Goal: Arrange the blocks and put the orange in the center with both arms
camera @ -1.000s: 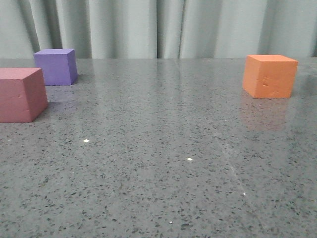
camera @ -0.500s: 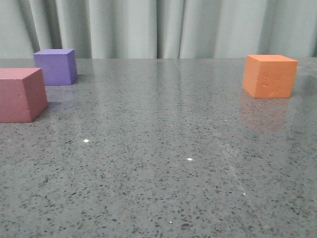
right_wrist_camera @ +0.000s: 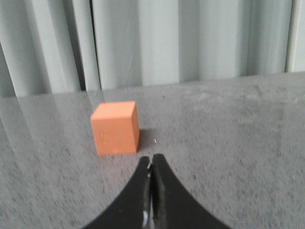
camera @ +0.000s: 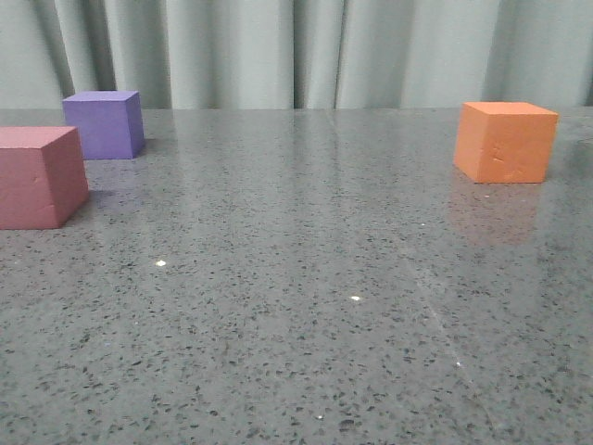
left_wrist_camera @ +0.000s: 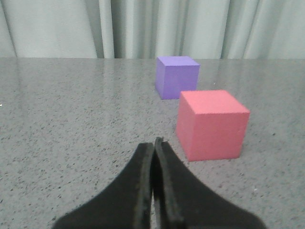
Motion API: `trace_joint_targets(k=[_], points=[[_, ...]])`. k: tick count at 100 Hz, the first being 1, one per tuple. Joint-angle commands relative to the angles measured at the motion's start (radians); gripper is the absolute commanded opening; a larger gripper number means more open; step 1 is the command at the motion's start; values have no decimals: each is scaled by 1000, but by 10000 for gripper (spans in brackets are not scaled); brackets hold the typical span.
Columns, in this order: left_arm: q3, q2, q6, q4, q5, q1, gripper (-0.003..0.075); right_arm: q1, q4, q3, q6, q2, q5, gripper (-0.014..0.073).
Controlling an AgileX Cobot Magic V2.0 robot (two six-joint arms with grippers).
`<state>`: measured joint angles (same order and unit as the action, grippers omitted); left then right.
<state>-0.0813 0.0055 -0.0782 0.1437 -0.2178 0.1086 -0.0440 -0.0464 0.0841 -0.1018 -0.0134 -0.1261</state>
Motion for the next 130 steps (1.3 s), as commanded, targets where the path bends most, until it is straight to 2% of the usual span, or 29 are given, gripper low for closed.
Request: trace_joint_targets(k=[1, 16, 34, 52, 70, 105, 112, 118, 125, 130], points=[[-116, 59, 7, 51, 14, 8, -19, -2, -15, 107, 6, 58, 16, -67], [-296, 217, 7, 49, -178, 8, -19, -2, -15, 269, 6, 201, -200, -67], [-551, 460, 7, 47, -477, 8, -19, -2, -15, 471, 6, 376, -450, -67], [-792, 669, 7, -10, -746, 8, -19, -2, -14, 609, 6, 507, -598, -67], [-894, 768, 5, -15, -814, 8, -19, -2, -15, 632, 6, 557, -596, -67], [-896, 792, -53, -24, -814, 8, -18, -2, -28, 631, 6, 562, -598, -62], [-896, 792, -53, -24, -814, 8, -11, -2, -29, 631, 6, 562, -600, -11], [-896, 792, -53, -24, -814, 8, 27, -2, -30, 631, 6, 562, -600, 94], [-896, 792, -53, -24, -814, 8, 123, -2, -30, 631, 6, 562, -599, 270], [-896, 792, -53, -24, -815, 8, 235, -2, -30, 631, 6, 562, -600, 399]])
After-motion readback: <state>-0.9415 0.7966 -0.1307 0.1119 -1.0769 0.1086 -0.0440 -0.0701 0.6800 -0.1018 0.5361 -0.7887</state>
